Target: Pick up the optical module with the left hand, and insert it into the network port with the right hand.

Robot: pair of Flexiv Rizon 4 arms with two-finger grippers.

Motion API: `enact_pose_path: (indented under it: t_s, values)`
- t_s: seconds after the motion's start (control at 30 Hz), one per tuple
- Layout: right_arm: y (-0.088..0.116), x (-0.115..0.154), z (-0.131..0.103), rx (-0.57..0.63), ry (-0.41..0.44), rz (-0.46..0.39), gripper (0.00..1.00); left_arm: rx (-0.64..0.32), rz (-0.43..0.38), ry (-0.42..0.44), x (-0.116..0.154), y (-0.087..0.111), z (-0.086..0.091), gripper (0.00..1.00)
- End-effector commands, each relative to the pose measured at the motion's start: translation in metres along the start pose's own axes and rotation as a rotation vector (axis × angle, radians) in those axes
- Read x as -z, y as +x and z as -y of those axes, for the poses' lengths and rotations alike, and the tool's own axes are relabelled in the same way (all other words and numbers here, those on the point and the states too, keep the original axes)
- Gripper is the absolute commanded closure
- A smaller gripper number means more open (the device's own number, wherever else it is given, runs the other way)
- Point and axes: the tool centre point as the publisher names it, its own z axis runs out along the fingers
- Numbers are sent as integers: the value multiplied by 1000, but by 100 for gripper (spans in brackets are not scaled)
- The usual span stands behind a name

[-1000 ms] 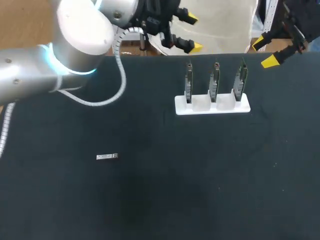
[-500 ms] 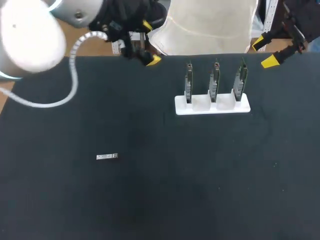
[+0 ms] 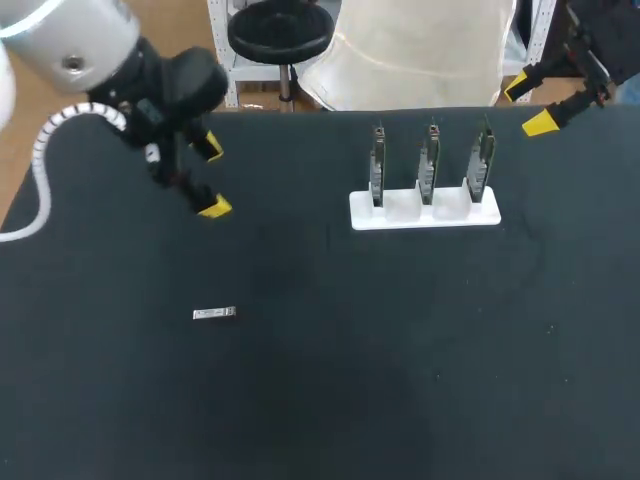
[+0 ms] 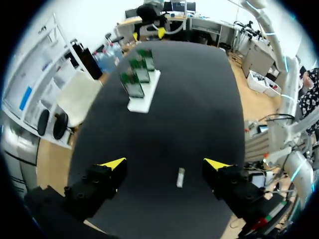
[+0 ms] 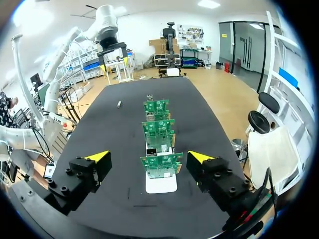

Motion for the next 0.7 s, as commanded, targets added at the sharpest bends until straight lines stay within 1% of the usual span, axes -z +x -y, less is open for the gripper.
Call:
enact_pose_path:
  t_s: [0.03,0.13,0.17,0.2,0.33,0.4,0.43,0.53,0.63,0.7]
  values:
    - [0,0,-3,1,6,0,0,25,-73,18,-5,17,0,0]
    - [0,0,-3,1,6,0,0,32,-116,44,-15,29,4,0]
    - [0,0,-3,1,6,0,0,34,-116,53,-18,33,5,0]
    - [0,0,-3,1,6,0,0,41,-137,55,-22,37,6,0]
    - [0,0,-3,1,6,0,0,-2,-250,33,-38,49,9,0]
    - [0,0,-3,1,6,0,0,-22,-252,31,-46,54,12,0]
    - [0,0,-3,1,6,0,0,-35,-272,31,-52,57,14,0]
    - [0,0,-3,1,6,0,0,-35,-276,21,-63,65,18,0]
    - [0,0,-3,1,6,0,0,-51,-285,18,-73,67,22,0]
    - [0,0,-3,1,6,0,0,-54,-302,20,-82,72,26,0]
